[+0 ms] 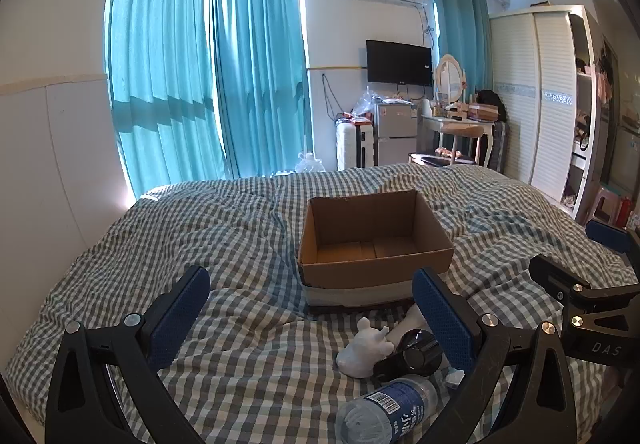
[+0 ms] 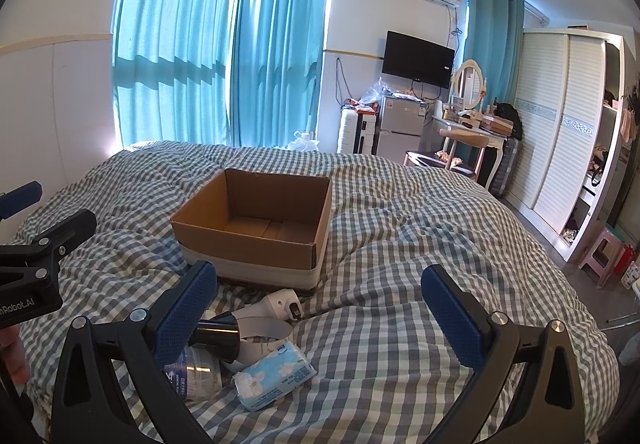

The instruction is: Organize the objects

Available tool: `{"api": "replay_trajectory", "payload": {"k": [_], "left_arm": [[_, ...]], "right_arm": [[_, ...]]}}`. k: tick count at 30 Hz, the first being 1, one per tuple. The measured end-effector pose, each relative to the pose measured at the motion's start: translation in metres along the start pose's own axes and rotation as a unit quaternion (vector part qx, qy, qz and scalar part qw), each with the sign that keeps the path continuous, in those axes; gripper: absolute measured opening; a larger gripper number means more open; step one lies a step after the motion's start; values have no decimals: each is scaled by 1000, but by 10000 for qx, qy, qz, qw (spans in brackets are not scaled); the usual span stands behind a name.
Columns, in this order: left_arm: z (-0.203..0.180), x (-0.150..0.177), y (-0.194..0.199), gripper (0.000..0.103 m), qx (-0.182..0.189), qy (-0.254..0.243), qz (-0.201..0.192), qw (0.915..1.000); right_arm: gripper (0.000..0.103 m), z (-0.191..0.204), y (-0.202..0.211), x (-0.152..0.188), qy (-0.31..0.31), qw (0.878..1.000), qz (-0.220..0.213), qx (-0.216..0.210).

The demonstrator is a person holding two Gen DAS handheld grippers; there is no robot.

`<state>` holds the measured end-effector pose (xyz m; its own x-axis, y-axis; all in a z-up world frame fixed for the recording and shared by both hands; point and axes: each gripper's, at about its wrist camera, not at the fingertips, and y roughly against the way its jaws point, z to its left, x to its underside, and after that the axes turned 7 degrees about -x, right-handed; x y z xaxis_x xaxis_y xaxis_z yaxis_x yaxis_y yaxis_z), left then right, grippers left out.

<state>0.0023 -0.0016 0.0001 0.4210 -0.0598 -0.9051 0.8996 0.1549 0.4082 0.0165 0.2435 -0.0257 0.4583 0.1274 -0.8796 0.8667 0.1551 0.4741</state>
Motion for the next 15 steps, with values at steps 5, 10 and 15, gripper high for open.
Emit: {"api": "replay_trajectory", "payload": {"k": [5,10,15], "left_arm": [[0,0,0,103,12,16,14,10000],[0,1,-1,103,29,39,36,10000],[-2,3,-2,103,33,44,59,10000]], "right_arm": [[103,2,0,0,20,10000,6,-13],[103,3,-1,2,27,10000,17,-35],[103,4,-1,3,33,9999,21,-94]]}}
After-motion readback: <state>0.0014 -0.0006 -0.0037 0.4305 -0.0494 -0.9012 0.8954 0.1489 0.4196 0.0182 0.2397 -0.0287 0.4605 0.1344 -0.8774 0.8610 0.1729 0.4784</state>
